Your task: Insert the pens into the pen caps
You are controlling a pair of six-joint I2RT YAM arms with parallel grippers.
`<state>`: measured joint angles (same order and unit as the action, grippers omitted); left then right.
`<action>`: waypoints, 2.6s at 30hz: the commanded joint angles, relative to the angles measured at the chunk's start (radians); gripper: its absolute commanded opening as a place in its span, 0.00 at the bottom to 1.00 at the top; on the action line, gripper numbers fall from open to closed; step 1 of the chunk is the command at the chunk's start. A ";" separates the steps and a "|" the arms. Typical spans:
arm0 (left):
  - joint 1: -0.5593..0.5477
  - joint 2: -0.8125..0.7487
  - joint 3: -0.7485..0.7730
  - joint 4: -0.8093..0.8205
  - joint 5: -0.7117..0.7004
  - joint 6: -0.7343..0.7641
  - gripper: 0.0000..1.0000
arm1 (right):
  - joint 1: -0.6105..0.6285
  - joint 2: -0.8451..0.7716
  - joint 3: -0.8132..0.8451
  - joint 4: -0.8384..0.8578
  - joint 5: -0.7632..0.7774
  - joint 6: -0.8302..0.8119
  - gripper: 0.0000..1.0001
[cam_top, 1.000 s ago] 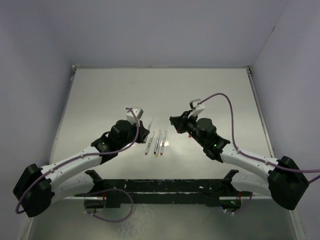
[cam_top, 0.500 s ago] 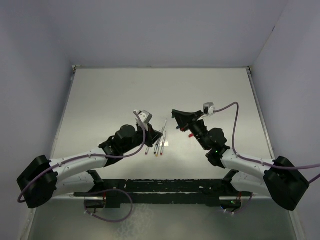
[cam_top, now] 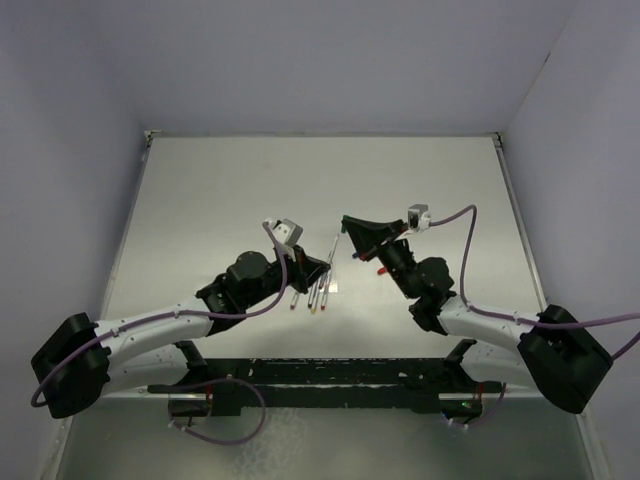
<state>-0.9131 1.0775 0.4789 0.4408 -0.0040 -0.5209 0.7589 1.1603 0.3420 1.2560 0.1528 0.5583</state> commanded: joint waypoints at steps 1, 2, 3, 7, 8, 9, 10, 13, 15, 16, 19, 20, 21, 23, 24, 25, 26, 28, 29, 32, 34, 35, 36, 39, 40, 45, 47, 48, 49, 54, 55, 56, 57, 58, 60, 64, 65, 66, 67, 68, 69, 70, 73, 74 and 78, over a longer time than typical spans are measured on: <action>-0.009 -0.015 0.040 0.086 0.019 -0.029 0.00 | -0.002 0.014 0.005 0.103 -0.024 0.011 0.00; -0.007 -0.012 0.041 0.087 0.020 -0.030 0.00 | -0.002 0.019 0.006 0.108 -0.025 0.015 0.00; -0.008 -0.007 0.042 0.087 0.021 -0.032 0.00 | -0.001 0.024 0.006 0.114 -0.028 0.018 0.00; -0.009 0.004 0.043 0.091 0.025 -0.035 0.00 | -0.001 0.042 0.013 0.124 -0.034 0.025 0.00; -0.010 0.005 0.043 0.094 0.025 -0.036 0.00 | -0.002 0.044 0.015 0.125 -0.035 0.025 0.00; -0.010 0.004 0.045 0.093 0.025 -0.035 0.00 | -0.001 0.047 0.014 0.128 -0.034 0.027 0.00; -0.010 0.003 0.044 0.093 0.025 -0.034 0.00 | -0.002 0.048 0.014 0.130 -0.036 0.028 0.00; -0.009 0.003 0.045 0.092 0.021 -0.030 0.00 | -0.002 0.053 0.014 0.132 -0.038 0.031 0.00; -0.010 0.002 0.045 0.090 0.016 -0.029 0.00 | -0.002 0.055 0.016 0.130 -0.038 0.033 0.00; -0.010 0.002 0.044 0.091 0.015 -0.030 0.00 | -0.001 0.055 0.016 0.128 -0.038 0.034 0.00; -0.010 0.005 0.043 0.098 0.011 -0.029 0.00 | -0.003 0.062 0.016 0.130 -0.043 0.047 0.00; -0.010 0.005 0.043 0.101 0.008 -0.029 0.00 | -0.002 0.066 0.016 0.132 -0.045 0.049 0.00; -0.010 0.005 0.043 0.102 0.006 -0.029 0.00 | -0.001 0.067 0.016 0.134 -0.045 0.054 0.00; -0.010 0.003 0.040 0.107 0.001 -0.030 0.00 | -0.002 0.074 0.016 0.135 -0.049 0.064 0.00; -0.009 -0.001 0.037 0.111 -0.003 -0.031 0.00 | -0.002 0.077 0.015 0.137 -0.053 0.068 0.00; -0.010 -0.004 0.035 0.114 -0.007 -0.031 0.00 | -0.002 0.079 0.013 0.139 -0.057 0.071 0.00; -0.010 -0.010 0.032 0.118 -0.009 -0.031 0.00 | -0.003 0.083 0.011 0.144 -0.059 0.074 0.00; -0.009 -0.018 0.030 0.120 -0.016 -0.029 0.00 | -0.002 0.089 0.007 0.151 -0.061 0.083 0.00; -0.010 -0.023 0.028 0.121 -0.021 -0.027 0.00 | -0.003 0.093 0.005 0.153 -0.061 0.088 0.00; -0.010 -0.029 0.023 0.121 -0.036 -0.029 0.00 | -0.001 0.100 0.008 0.149 -0.074 0.103 0.00; -0.010 -0.034 0.015 0.131 -0.047 -0.033 0.00 | -0.003 0.107 0.013 0.149 -0.090 0.118 0.00; -0.010 -0.038 0.010 0.139 -0.054 -0.034 0.00 | -0.002 0.112 0.016 0.150 -0.103 0.126 0.00; -0.010 -0.039 0.007 0.146 -0.063 -0.034 0.00 | -0.002 0.118 0.020 0.148 -0.118 0.133 0.00; -0.010 -0.042 0.002 0.154 -0.087 -0.033 0.00 | -0.001 0.139 0.041 0.133 -0.180 0.148 0.00; -0.010 -0.044 0.001 0.158 -0.090 -0.031 0.00 | -0.002 0.146 0.050 0.125 -0.198 0.152 0.00; -0.010 -0.064 0.013 0.173 -0.124 -0.002 0.00 | -0.003 0.166 0.062 0.075 -0.261 0.175 0.00; -0.010 -0.068 0.022 0.167 -0.138 0.011 0.00 | -0.001 0.176 0.068 0.057 -0.294 0.177 0.00; -0.010 -0.067 0.029 0.165 -0.145 0.017 0.00 | -0.001 0.181 0.071 0.047 -0.309 0.178 0.00; -0.010 -0.065 0.035 0.163 -0.152 0.022 0.00 | -0.001 0.185 0.077 0.039 -0.324 0.178 0.00; -0.010 -0.063 0.070 0.151 -0.181 0.056 0.00 | 0.000 0.196 0.093 -0.023 -0.361 0.164 0.00; -0.010 -0.065 0.075 0.153 -0.189 0.061 0.00 | -0.001 0.196 0.098 -0.043 -0.370 0.158 0.00; -0.010 -0.067 0.078 0.156 -0.198 0.063 0.00 | 0.000 0.196 0.104 -0.061 -0.377 0.151 0.00; -0.010 -0.069 0.080 0.164 -0.208 0.069 0.00 | 0.000 0.196 0.110 -0.081 -0.383 0.143 0.00; -0.010 -0.074 0.082 0.169 -0.218 0.077 0.00 | 0.000 0.195 0.113 -0.102 -0.385 0.136 0.00; -0.010 -0.083 0.089 0.173 -0.241 0.094 0.00 | 0.000 0.191 0.120 -0.149 -0.386 0.118 0.00; -0.010 -0.101 0.112 0.175 -0.260 0.132 0.00 | 0.001 0.187 0.127 -0.227 -0.400 0.090 0.00; -0.008 -0.102 0.120 0.178 -0.262 0.140 0.00 | 0.001 0.190 0.128 -0.233 -0.406 0.088 0.00; -0.009 -0.101 0.129 0.181 -0.264 0.149 0.00 | 0.000 0.196 0.129 -0.242 -0.410 0.088 0.00; -0.008 -0.099 0.136 0.183 -0.265 0.156 0.00 | 0.000 0.199 0.131 -0.250 -0.415 0.088 0.00; -0.008 -0.098 0.141 0.190 -0.268 0.162 0.00 | 0.000 0.206 0.133 -0.257 -0.421 0.088 0.00; -0.008 -0.096 0.144 0.199 -0.269 0.167 0.00 | 0.001 0.211 0.136 -0.265 -0.427 0.088 0.00; -0.008 -0.093 0.149 0.207 -0.272 0.173 0.00 | 0.002 0.217 0.137 -0.272 -0.434 0.088 0.00; -0.008 -0.084 0.170 0.223 -0.282 0.192 0.00 | 0.005 0.236 0.150 -0.300 -0.449 0.085 0.00; -0.008 -0.080 0.176 0.227 -0.285 0.200 0.00 | 0.007 0.241 0.153 -0.311 -0.451 0.082 0.00; -0.007 -0.081 0.192 0.247 -0.297 0.229 0.00 | 0.017 0.258 0.167 -0.362 -0.450 0.067 0.00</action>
<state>-0.9298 1.0332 0.5297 0.3679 -0.2386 -0.3607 0.7383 1.3678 0.5320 1.1450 -0.1509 0.6590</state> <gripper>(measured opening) 0.029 0.040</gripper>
